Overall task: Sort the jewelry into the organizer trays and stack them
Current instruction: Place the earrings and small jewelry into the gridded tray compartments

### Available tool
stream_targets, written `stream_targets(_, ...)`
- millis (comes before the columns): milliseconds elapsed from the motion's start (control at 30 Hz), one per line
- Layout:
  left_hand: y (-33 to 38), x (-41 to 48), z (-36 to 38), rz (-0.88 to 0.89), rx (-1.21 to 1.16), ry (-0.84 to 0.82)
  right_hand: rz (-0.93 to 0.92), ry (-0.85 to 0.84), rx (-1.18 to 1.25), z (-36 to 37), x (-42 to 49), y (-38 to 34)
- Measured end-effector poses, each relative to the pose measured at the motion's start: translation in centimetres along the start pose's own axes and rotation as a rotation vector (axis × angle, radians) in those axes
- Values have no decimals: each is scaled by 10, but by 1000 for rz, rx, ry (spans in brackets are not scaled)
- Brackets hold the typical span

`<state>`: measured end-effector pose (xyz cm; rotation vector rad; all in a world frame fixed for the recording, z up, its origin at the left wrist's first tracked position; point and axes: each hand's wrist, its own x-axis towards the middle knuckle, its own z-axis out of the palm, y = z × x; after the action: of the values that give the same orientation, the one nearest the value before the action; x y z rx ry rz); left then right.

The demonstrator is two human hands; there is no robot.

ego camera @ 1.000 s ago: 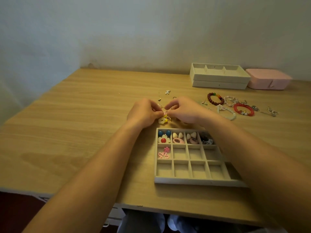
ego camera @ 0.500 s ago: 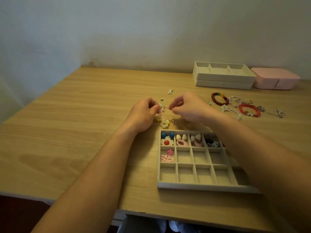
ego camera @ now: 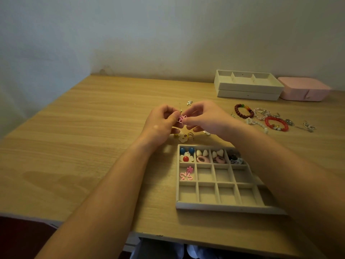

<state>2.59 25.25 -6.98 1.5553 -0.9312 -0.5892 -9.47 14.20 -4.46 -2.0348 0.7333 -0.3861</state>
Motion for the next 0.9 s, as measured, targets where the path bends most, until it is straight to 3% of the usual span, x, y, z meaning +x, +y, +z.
stream_targets(333, 4, -3, -7, -158, -418, -58, 35, -55, 229, -12, -7, 1)
stream_targets(767, 8, -8, -7, -125, -635, -109, -34, -32, 458, -15, -22, -5)
stream_targets(900, 12, -12, -7, -117, -628, -132, -40, -6, 381, -17, -30, -10)
